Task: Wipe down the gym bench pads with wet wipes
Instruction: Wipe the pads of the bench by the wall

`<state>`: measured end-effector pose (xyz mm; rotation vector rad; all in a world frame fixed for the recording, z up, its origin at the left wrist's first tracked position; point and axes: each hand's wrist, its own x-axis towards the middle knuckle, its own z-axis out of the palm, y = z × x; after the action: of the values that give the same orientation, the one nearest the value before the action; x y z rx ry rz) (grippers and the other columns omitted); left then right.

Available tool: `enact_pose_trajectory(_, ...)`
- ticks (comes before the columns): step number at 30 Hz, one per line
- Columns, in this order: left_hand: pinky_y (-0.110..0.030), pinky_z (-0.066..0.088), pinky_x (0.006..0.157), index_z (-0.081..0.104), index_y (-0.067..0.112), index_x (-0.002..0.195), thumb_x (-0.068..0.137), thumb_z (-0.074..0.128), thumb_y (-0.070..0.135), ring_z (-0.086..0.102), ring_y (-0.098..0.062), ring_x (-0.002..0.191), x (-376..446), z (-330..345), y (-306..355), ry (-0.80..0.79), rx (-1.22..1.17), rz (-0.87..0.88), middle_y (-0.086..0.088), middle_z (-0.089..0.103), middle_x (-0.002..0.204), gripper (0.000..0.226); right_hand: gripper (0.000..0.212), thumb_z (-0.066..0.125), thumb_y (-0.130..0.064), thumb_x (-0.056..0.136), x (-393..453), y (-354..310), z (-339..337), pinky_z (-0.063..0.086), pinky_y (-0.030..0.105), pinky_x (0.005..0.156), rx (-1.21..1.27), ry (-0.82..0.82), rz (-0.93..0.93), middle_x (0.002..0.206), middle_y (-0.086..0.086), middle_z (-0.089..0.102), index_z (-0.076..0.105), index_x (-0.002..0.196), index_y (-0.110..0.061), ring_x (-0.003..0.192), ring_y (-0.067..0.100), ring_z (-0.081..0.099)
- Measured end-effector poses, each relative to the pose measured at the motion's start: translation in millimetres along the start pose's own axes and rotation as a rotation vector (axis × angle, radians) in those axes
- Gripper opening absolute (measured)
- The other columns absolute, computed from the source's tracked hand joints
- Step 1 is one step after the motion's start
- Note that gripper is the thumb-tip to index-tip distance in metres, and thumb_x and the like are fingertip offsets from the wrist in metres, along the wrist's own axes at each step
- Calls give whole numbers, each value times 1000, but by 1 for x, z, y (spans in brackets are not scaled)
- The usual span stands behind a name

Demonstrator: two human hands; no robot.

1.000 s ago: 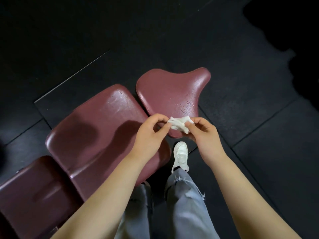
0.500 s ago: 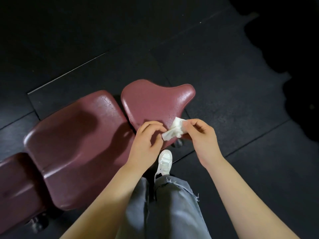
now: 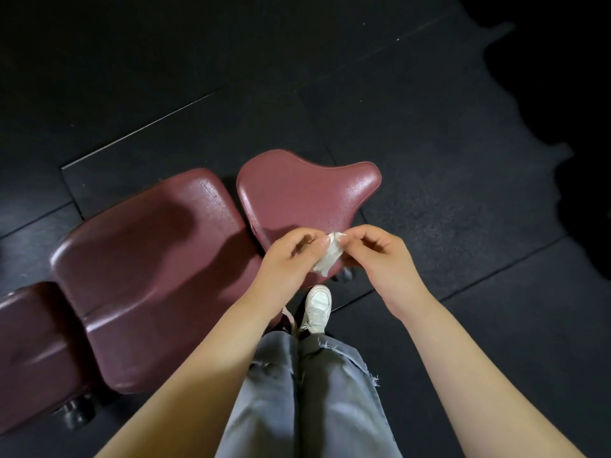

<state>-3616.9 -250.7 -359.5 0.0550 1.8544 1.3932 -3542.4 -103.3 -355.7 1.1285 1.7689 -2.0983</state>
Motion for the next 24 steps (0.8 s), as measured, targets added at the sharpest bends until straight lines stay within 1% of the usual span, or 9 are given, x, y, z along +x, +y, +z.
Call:
enact_pose_trajectory(3, -15, 46, 78, 71, 18, 89, 94, 63, 15, 60, -1, 80, 0, -8, -2, -28, 52, -47, 11, 69, 83, 10, 10, 62, -10, 94, -2, 0, 1, 53, 35, 81, -102, -43, -12, 85, 20, 66, 68, 87, -5, 76, 21, 62)
enact_pose_trajectory(5, -18, 45, 78, 69, 20, 84, 93, 59, 12, 57, -1, 78, 2, -13, -6, 11, 113, -56, 14, 66, 80, 15, 11, 60, -11, 93, -4, 1, 2, 48, 26, 74, -152, -33, 0, 77, 13, 61, 65, 85, -7, 71, 11, 56)
enact_pose_trajectory(9, -14, 40, 70, 61, 22, 89, 99, 49, 14, 49, -5, 77, 4, -17, -12, 115, 172, -111, 11, 57, 87, 18, 10, 52, -12, 95, -4, 8, 5, 52, 33, 77, -105, 30, 72, 71, 2, 63, 61, 89, -11, 68, 13, 60)
enact_pose_trajectory(11, -18, 40, 70, 58, 20, 90, 100, 46, 15, 48, -8, 78, 5, -17, -15, 144, 125, -141, 7, 55, 87, 17, 10, 54, -13, 97, -4, 11, 10, 54, 36, 79, -86, 60, 84, 72, -3, 63, 62, 92, -13, 68, 11, 61)
enact_pose_trajectory(14, -26, 46, 84, 61, 24, 102, 100, 49, 25, 54, -8, 91, 5, -18, -16, 143, -8, -272, 11, 59, 97, 12, 10, 57, -16, 97, -5, 16, 18, 55, 32, 75, -98, 122, 74, 79, -2, 64, 59, 99, -26, 70, 10, 62)
enact_pose_trajectory(16, -34, 48, 95, 60, 31, 113, 98, 55, 32, 57, -8, 101, 3, -21, -19, 104, -92, -320, 14, 60, 105, 16, 15, 56, -16, 97, -5, 18, 22, 52, 27, 71, -145, 165, 35, 78, -1, 61, 54, 96, -31, 69, 10, 59)
enact_pose_trajectory(20, -27, 45, 86, 52, 38, 116, 91, 58, 10, 56, -8, 91, 0, -27, -25, 16, -51, -133, 9, 59, 109, 39, 21, 50, -4, 98, -4, 17, 29, 52, 23, 61, -123, 93, 9, 68, 1, 58, 66, 95, -17, 61, 8, 55)
enact_pose_trajectory(22, -27, 44, 82, 56, 34, 111, 84, 58, 13, 55, -7, 89, 0, -31, -27, -2, -56, -78, 7, 60, 106, 34, 20, 55, -6, 96, -2, 19, 32, 51, 22, 63, -165, 66, 13, 69, -1, 57, 70, 99, -19, 63, 8, 53)
enact_pose_trajectory(24, -27, 43, 79, 60, 27, 104, 80, 57, 14, 54, -7, 87, 1, -36, -28, -21, -84, -48, 8, 61, 100, 27, 19, 66, -14, 91, 1, 22, 35, 51, 23, 71, -278, 36, 1, 78, -7, 56, 68, 107, -25, 67, 7, 51)
